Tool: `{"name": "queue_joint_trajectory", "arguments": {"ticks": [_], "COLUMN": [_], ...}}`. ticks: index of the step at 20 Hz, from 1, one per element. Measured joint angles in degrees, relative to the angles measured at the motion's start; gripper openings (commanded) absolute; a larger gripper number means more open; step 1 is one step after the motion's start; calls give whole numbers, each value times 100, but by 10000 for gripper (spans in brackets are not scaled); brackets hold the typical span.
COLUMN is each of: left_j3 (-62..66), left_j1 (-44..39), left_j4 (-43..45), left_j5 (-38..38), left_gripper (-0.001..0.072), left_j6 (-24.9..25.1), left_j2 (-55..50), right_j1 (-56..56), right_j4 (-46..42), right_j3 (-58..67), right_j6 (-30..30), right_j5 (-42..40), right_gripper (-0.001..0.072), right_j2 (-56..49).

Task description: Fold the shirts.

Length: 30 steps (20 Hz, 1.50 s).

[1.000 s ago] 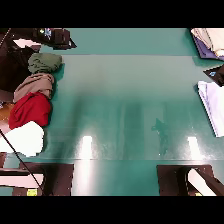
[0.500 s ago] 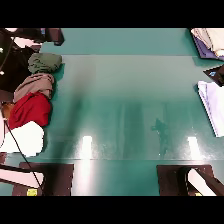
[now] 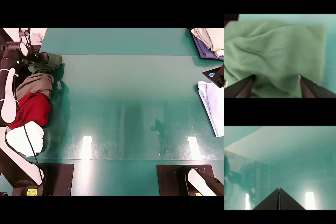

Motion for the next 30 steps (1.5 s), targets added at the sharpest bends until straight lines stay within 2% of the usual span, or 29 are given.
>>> {"name": "queue_joint_trajectory", "arguments": {"ticks": [1,2,3,6,9,13,15,18,21,24,25,27,28,30], "left_j3": [0,2,13,273,688,885,907,761,428,-50,-299,-870,-1152,-1646], "left_j1": [28,57,79,111,111,-151,-435,-1047,-1751,-2365,-2522,-2704,-2756,-2809], "left_j4": [-76,-177,-280,-678,-1447,-2798,-3657,-4570,-4940,-4828,-4704,-4395,-4240,-3799], "left_j5": [101,190,267,234,-63,-400,-789,-1388,-1982,-2426,-2457,-2452,-2409,-2420], "left_gripper": [467,215,23,26,25,25,26,25,26,27,67,649,672,668], "left_j6": [-2,-4,-4,109,525,1585,2194,2796,3086,3202,3220,3136,3021,2717], "left_j2": [-85,-155,-205,-284,-96,852,1526,2511,3272,3585,3626,3595,3539,3340], "right_j1": [2,0,0,0,0,0,0,0,0,0,0,0,0,-2], "right_j4": [0,0,0,0,0,0,0,2,-2,-9,-13,-15,-17,-31], "right_j3": [0,0,0,0,37,450,815,1405,1921,2253,2328,2417,2444,2479], "right_j6": [0,0,2,2,4,4,2,0,-4,-7,-7,-9,-7,-9], "right_j5": [42,68,92,125,87,-111,-179,-280,-358,-337,-269,-142,-66,76], "right_gripper": [18,18,18,18,19,18,18,18,19,18,18,19,18,18], "right_j2": [0,0,0,0,0,0,0,0,2,4,4,4,4,4]}}
